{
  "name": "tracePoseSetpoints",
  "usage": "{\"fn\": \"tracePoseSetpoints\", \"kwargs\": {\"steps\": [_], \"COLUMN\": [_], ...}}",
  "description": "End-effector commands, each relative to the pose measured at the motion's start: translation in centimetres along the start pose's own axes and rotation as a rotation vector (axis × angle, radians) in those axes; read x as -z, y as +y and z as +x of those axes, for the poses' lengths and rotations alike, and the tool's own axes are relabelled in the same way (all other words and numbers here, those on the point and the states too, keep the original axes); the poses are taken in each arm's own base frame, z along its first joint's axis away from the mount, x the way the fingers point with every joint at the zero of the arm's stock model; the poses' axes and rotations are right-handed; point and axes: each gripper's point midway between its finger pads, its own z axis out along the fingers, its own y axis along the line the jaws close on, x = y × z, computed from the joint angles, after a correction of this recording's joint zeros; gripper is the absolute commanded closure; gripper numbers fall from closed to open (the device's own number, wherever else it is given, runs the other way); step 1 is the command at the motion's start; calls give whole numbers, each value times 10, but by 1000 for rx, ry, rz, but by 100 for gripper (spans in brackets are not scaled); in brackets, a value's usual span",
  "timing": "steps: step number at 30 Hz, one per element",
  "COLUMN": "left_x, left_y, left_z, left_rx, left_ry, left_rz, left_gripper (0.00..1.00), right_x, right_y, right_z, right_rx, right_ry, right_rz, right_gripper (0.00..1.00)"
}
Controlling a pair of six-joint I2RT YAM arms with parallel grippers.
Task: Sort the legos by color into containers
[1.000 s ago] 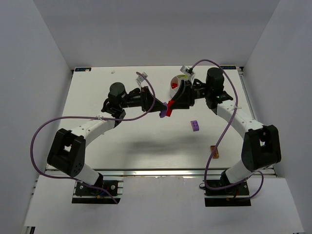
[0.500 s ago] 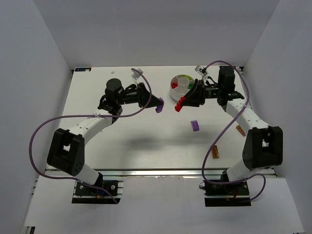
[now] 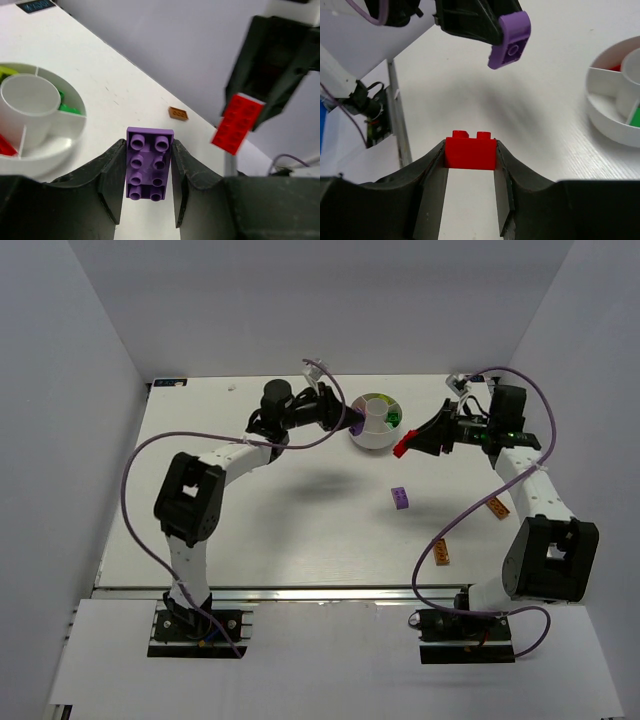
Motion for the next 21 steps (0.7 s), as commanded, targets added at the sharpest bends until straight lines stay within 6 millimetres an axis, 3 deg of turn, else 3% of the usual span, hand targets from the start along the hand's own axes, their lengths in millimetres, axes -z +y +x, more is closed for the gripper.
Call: {"fn": "tracePoseSetpoints", "kwargs": {"steps": [1, 2, 3, 5, 8, 15, 21], "left_x": [-24, -33, -39, -50, -61, -73, -83], "left_y": [0, 10, 7, 20, 26, 50, 67], "left_z": [-35, -24, -36, -24, -23, -4, -1], "left_rx": [-158, -144, -164, -146, -193, -243, -286], "left_ry": [-115, -108, -127, -120, -142, -118, -99], "left_rz": [14, 30, 58, 86, 119, 114, 87], "left_gripper": [100, 100, 100, 100, 100, 100, 100], "right_x": [16, 20, 23, 28, 32, 33, 32], "right_y": [4, 2, 3, 1, 0, -1, -2], "right_z": [-27, -28, -29, -28, -26, -23, -21], "right_rx": [116, 114, 116, 108, 100, 89, 58], "right_ry": [-32, -38, -42, -49, -54, -56, -63], "right_rz": [64, 72, 78, 88, 95, 94, 88], "right_gripper": [100, 100, 100, 100, 100, 100, 100]}}
